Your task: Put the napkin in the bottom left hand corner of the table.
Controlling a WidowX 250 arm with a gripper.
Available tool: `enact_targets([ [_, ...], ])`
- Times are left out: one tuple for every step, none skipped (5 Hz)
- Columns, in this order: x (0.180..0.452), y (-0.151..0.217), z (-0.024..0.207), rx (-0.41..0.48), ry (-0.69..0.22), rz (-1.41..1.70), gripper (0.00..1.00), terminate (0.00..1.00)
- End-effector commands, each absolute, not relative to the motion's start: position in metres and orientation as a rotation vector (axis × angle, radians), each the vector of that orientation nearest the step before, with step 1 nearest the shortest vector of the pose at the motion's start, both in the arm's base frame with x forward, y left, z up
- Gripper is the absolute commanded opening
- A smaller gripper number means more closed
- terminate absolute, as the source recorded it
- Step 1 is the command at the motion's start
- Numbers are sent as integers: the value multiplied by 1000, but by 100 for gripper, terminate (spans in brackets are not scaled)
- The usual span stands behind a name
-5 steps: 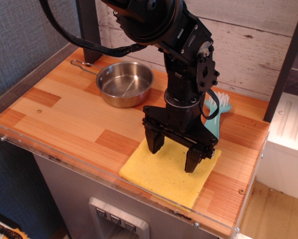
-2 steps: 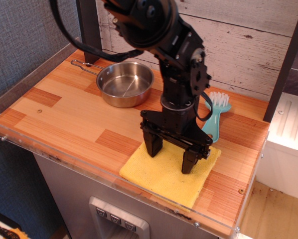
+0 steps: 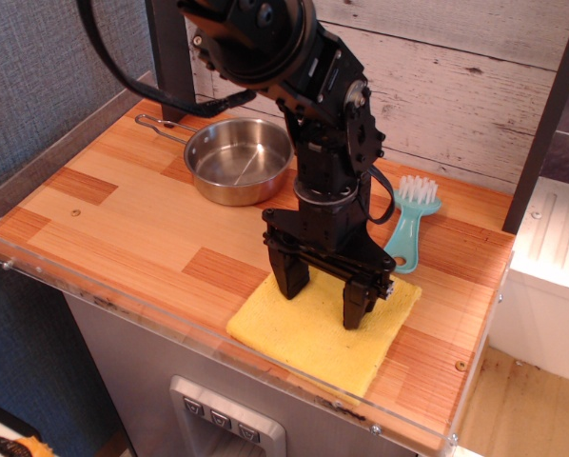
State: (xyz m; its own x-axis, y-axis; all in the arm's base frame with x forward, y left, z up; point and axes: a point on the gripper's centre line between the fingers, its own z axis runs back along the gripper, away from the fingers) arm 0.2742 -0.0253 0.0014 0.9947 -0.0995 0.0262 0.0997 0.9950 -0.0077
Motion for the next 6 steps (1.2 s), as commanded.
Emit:
enact_targets([
  [254, 58, -15, 54, 5, -86, 100, 0],
  [249, 96, -20, 85, 8, -28, 100, 0],
  [237, 126, -18, 105, 16, 34, 100, 0],
  [225, 157, -9, 123, 15, 83, 100, 0],
  [221, 186, -2, 137, 4, 82, 100, 0],
  [222, 199, -2, 137, -5, 46, 100, 0],
])
